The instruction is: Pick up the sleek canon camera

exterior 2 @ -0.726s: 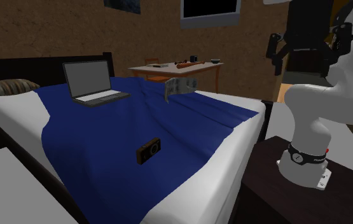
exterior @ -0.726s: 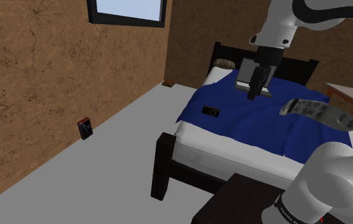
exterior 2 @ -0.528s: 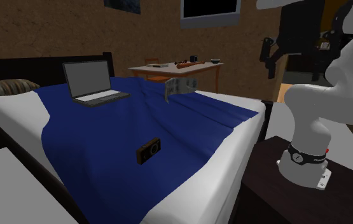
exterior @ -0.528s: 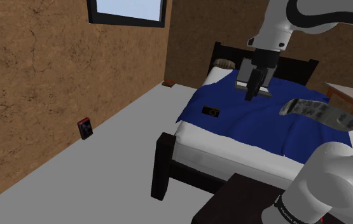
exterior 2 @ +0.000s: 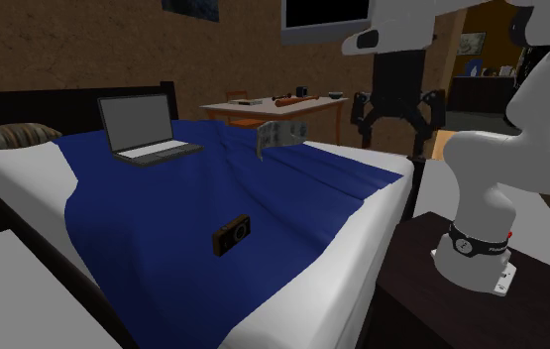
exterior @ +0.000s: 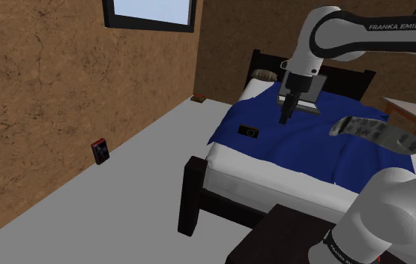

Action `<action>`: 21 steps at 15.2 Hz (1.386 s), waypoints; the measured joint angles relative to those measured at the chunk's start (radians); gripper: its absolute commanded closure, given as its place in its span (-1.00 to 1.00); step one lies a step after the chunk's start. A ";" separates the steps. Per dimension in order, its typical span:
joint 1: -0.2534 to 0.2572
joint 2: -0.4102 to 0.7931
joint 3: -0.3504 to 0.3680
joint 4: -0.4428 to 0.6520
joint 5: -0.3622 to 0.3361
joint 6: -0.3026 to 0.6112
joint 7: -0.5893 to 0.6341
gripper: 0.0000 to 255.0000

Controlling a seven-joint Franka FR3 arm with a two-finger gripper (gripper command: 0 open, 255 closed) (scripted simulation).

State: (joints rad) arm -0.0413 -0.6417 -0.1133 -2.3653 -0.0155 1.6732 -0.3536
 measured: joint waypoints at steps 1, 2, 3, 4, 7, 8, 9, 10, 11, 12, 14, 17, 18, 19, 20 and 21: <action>-0.002 0.022 -0.016 -0.004 -0.009 0.030 -0.025 -1.00; -0.002 0.044 -0.026 -0.008 -0.015 0.057 -0.044 -1.00; -0.005 0.068 -0.042 -0.007 -0.023 0.085 -0.068 -1.00; -0.006 0.098 -0.057 0.000 -0.029 0.111 -0.092 -1.00; -0.009 0.184 -0.100 0.018 -0.041 0.188 -0.164 -1.00; -0.009 0.215 -0.114 0.025 -0.042 0.215 -0.188 -1.00; -0.008 0.243 -0.125 0.030 -0.042 0.241 -0.209 -1.00; -0.006 0.281 -0.137 0.040 -0.039 0.272 -0.231 -1.00; -0.007 0.320 -0.154 0.057 -0.037 0.297 -0.260 -1.00; -0.007 0.351 -0.165 0.073 -0.033 0.315 -0.285 -1.00; -0.004 0.421 -0.184 0.098 -0.018 0.365 -0.329 -1.00; -0.007 0.544 -0.216 0.176 0.017 0.415 -0.415 -1.00; -0.010 0.575 -0.223 0.194 0.028 0.430 -0.440 -1.00; -0.012 0.605 -0.229 0.210 0.039 0.445 -0.465 -1.00; -0.016 0.644 -0.235 0.241 0.055 0.454 -0.493 -1.00; -0.021 0.686 -0.239 0.269 0.073 0.468 -0.521 -1.00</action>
State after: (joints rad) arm -0.0623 0.0446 -0.3528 -2.0961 0.0571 2.1412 -0.8751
